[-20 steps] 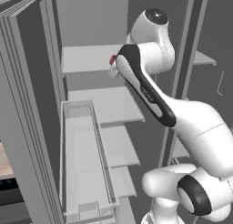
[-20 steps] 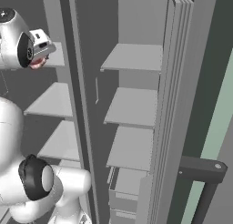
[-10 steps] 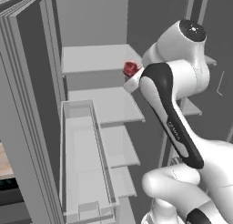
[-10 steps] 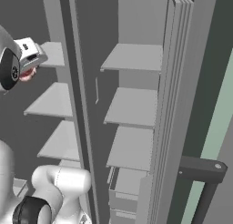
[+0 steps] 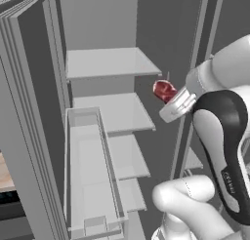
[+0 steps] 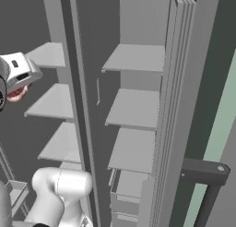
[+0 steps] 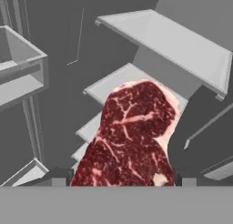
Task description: Gather the cucumber and lemon from the fridge and place them on a tray on the dining counter. Then gather the steak and fish from the fridge and place them on the other tray.
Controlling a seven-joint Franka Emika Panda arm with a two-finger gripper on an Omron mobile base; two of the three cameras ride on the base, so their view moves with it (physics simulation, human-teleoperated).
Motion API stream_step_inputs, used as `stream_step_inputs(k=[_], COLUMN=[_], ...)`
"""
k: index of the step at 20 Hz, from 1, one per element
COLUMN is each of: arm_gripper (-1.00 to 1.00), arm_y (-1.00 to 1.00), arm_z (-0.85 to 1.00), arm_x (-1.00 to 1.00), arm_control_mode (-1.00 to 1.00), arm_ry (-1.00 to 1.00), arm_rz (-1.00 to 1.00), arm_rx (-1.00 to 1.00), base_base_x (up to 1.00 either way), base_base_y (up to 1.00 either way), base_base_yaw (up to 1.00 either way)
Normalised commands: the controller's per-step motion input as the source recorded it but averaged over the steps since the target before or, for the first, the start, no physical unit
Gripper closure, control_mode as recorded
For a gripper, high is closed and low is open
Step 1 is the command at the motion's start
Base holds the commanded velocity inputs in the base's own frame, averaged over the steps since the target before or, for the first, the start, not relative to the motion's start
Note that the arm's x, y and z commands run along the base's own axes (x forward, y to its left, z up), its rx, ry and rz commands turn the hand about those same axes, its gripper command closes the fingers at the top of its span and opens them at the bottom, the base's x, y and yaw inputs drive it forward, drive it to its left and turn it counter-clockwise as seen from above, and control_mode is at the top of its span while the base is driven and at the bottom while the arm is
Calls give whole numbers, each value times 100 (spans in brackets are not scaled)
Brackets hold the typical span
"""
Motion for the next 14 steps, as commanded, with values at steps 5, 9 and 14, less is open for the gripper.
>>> stream_step_inputs(k=[5,9,14], arm_gripper=[100,100,100], arm_y=[-35,-22,0], arm_z=[-3,-8,-13], arm_x=[-86,-56,-3], arm_control_mode=[-100,-100,-100], arm_ry=[3,0,5], arm_rz=[0,0,0], arm_rx=[2,1,0], base_base_x=[0,0,0], base_base_y=[0,0,0], base_base_yaw=[0,0,0])
